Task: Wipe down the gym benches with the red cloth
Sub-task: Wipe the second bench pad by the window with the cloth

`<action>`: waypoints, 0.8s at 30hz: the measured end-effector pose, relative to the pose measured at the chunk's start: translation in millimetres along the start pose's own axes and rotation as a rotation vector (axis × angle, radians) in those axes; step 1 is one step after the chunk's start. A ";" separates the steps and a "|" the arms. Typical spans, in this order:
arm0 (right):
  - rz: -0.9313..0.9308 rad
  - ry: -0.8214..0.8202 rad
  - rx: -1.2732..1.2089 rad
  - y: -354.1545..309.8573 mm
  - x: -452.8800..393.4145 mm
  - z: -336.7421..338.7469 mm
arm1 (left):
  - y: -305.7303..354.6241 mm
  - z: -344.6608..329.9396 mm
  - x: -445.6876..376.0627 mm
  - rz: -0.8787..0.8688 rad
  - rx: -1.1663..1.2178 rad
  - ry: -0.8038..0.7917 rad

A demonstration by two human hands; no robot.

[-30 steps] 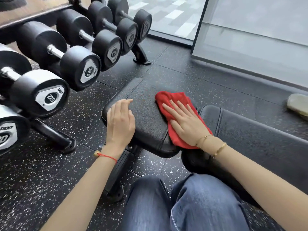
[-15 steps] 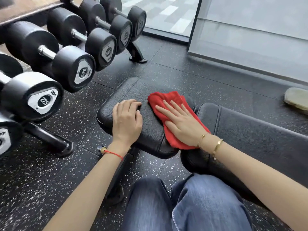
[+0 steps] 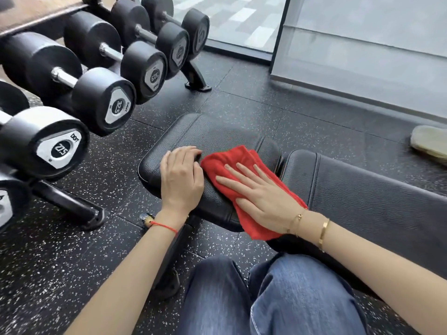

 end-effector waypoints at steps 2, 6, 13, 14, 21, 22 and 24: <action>-0.034 0.005 -0.016 5.6 -14.6 2.0 | -0.6 0.0 0.2 -0.005 -0.005 -0.004; -0.247 0.007 -0.069 27.2 -72.3 3.0 | 1.6 1.1 1.4 0.001 -0.007 -0.021; -0.271 -0.068 -0.034 34.2 -166.0 6.5 | 5.0 3.5 1.2 0.018 0.053 0.017; -0.253 -0.066 -0.021 30.7 -170.1 7.4 | 5.2 4.0 0.7 0.028 0.064 0.033; -0.007 0.031 0.016 -5.1 -98.5 3.9 | 1.8 3.2 -0.4 0.010 0.109 0.103; -0.016 0.034 0.029 -6.2 -86.3 1.4 | 1.6 3.2 -0.5 0.005 0.110 0.104; -0.101 0.025 0.038 -1.7 -76.3 -0.1 | 2.0 3.2 -0.1 0.000 0.102 0.094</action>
Point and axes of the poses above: each hand's wrist, its own x-axis away from the middle knuckle, its own z-axis out of the back of the hand, y = z × x, the point moved 1 cm from there along -x, towards the middle knuckle, and after that the axes turned 15 degrees about x, right-handed, at the moved point
